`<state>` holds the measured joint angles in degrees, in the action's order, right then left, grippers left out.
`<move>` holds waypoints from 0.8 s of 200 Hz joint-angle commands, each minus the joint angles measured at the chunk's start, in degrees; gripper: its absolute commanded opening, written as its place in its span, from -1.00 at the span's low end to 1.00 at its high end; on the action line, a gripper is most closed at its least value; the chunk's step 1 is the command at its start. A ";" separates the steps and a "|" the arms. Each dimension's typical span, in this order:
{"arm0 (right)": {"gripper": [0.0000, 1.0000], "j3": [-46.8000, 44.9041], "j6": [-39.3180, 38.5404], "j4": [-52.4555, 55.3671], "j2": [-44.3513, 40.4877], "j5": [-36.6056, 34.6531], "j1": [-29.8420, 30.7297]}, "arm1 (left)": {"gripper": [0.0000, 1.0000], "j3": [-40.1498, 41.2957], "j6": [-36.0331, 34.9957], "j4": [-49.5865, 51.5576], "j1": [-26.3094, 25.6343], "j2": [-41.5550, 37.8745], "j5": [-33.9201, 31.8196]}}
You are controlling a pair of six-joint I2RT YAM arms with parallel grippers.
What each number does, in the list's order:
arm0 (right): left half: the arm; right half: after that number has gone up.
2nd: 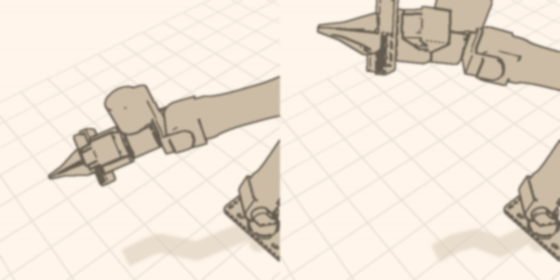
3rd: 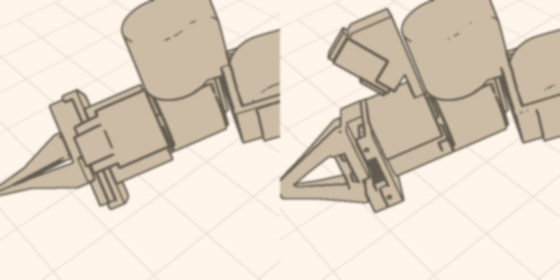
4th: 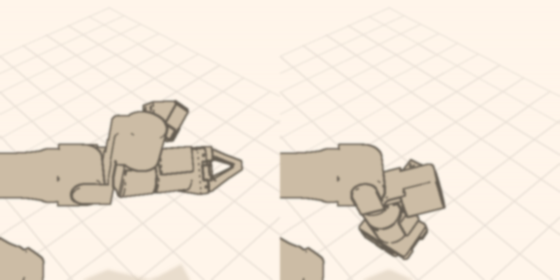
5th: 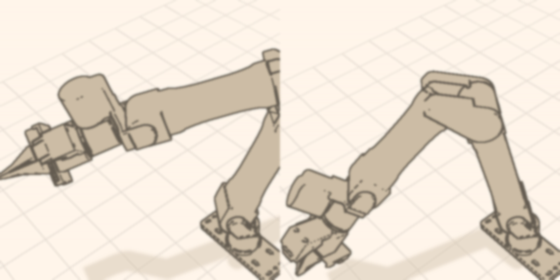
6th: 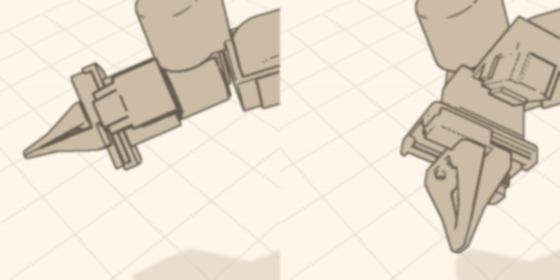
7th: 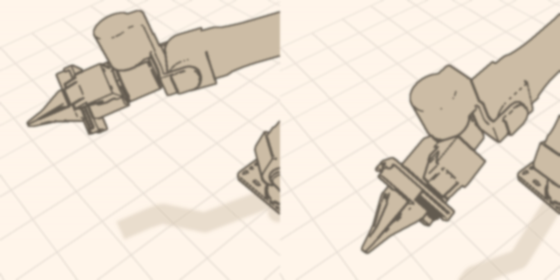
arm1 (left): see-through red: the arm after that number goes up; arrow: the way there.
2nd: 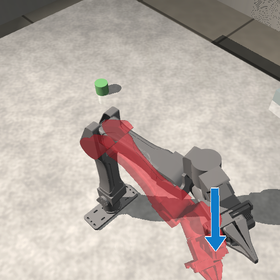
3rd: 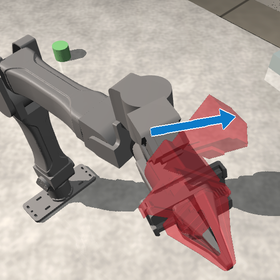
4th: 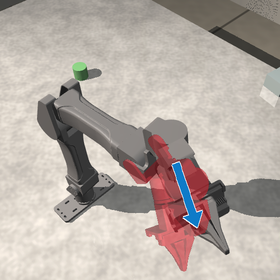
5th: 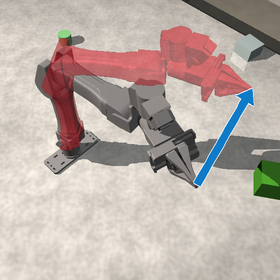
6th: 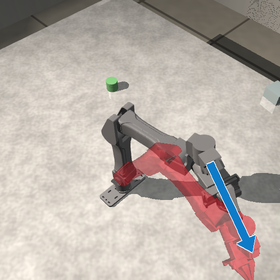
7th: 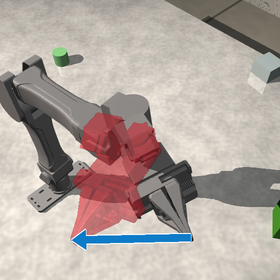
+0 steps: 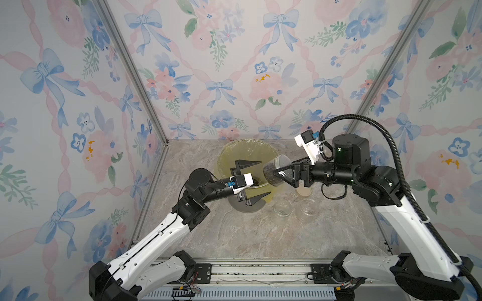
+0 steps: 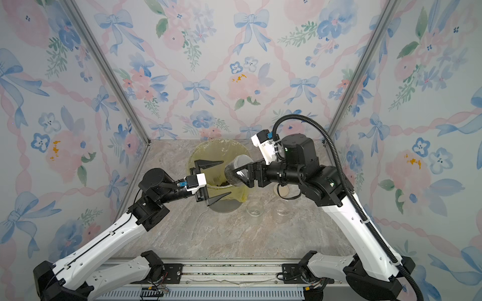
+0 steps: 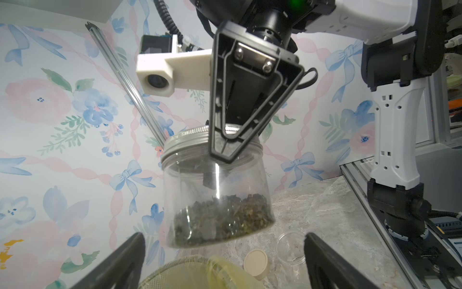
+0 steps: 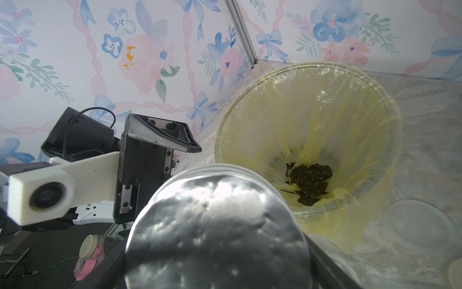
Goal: Empty moldy tea leaves from jars
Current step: Unscrew the lid from the jar.
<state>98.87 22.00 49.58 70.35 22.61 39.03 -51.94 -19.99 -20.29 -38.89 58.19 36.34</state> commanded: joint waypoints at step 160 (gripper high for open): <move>0.67 -5.30 10.35 -15.84 3.05 8.35 -1.80 | 0.96 8.21 -0.73 -15.95 -0.77 -0.76 -8.39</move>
<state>94.52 29.95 39.09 73.87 29.06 38.17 -45.69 -21.02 -32.73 -39.42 58.43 30.57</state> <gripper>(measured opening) 0.855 0.983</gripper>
